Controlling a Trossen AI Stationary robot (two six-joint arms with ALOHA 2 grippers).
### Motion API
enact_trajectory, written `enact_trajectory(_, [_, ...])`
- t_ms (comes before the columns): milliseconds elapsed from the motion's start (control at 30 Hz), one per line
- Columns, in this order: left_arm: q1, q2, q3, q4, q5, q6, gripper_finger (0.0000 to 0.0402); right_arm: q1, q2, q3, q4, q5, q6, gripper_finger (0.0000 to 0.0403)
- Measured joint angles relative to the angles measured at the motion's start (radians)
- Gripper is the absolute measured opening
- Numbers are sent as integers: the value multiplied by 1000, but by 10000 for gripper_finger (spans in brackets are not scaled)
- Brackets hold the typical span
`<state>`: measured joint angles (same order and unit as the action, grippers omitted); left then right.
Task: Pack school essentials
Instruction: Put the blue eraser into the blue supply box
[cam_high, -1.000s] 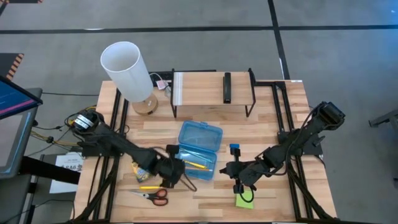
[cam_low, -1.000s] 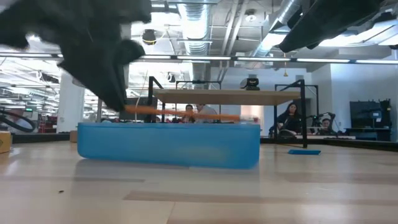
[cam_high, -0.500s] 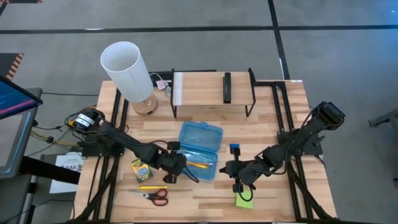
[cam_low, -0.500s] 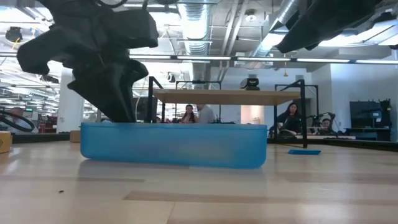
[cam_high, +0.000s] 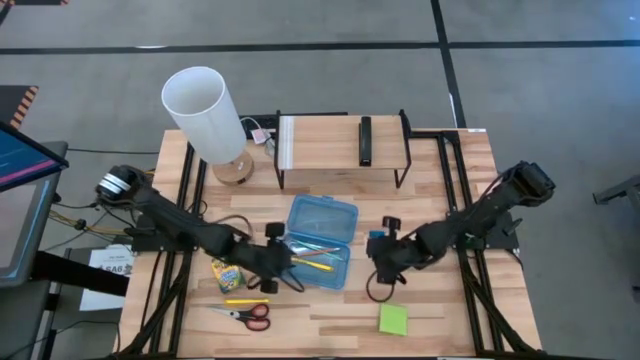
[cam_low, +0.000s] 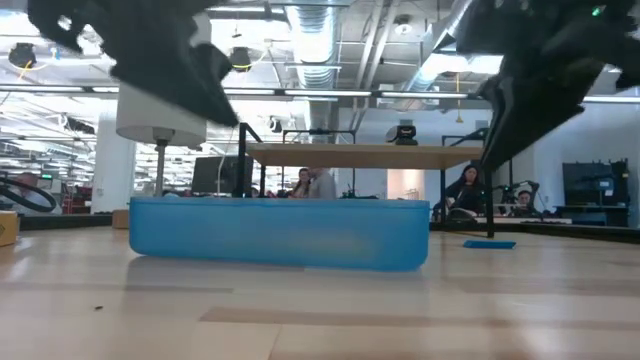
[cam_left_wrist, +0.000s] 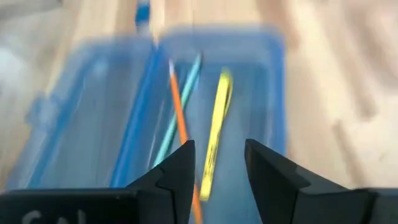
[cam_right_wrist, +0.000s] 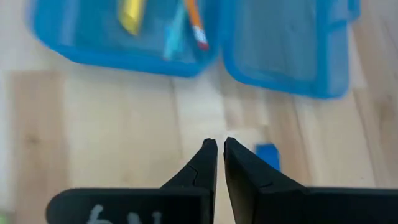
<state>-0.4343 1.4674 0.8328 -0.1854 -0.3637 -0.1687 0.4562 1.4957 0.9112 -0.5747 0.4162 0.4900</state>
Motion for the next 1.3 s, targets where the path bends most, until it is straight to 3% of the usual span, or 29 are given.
enact_trajectory(200, [7,-212,-280,447,39,34,127,-52,-1,-7,-17,-48,-50,53])
enact_trajectory(333, [-5,-317,-404,621,43,38,127,-82,-90,-163,110,-57,-31,53])
enact_trajectory(533, [-11,-395,-459,664,41,41,127,-181,-278,-436,360,-75,59,53])
enact_trajectory(733, [-11,-387,-455,677,40,56,127,-331,-360,-527,393,-192,190,58])
enact_trajectory(1000, [-11,-387,-455,674,42,40,127,-414,-321,-526,423,-353,228,141])
enact_trajectory(1167, [-11,-387,-455,674,42,35,127,-435,-273,-526,422,-371,297,200])
enact_trajectory(1300, [-11,-387,-455,674,43,34,127,-454,-231,-523,441,-406,315,223])
